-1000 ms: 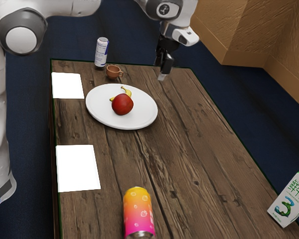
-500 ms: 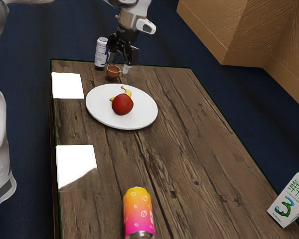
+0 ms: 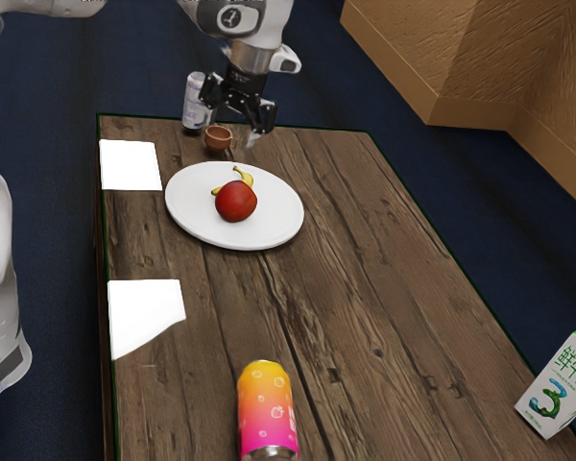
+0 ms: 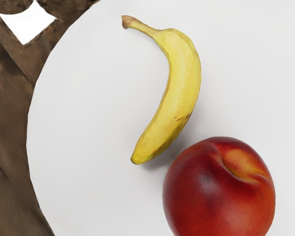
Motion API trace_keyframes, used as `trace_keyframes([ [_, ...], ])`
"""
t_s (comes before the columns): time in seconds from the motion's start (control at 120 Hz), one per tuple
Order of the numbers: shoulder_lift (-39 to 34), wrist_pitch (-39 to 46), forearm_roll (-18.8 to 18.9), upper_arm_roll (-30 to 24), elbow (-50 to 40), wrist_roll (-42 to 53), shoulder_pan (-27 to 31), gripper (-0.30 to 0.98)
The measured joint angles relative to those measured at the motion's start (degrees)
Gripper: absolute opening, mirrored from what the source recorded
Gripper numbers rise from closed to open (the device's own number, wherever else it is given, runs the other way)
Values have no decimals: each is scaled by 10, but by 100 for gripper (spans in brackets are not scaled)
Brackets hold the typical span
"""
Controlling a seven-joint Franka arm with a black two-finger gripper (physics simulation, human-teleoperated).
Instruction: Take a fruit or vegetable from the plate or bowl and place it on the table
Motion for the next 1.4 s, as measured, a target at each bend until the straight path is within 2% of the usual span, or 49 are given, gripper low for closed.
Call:
trace_keyframes([
  [0.133,-45,59,6,10,-71,-70,28,69],
  [0.25,-58,93,22,11,-90,-119,43,69],
  [0.5,3,179,37,11,-107,-197,45,69],
  [0.742,37,214,18,11,-106,-247,46,69],
  [1.058,64,233,-6,24,-107,-284,46,69],
  [1.4,86,243,-32,24,-106,-236,45,68],
])
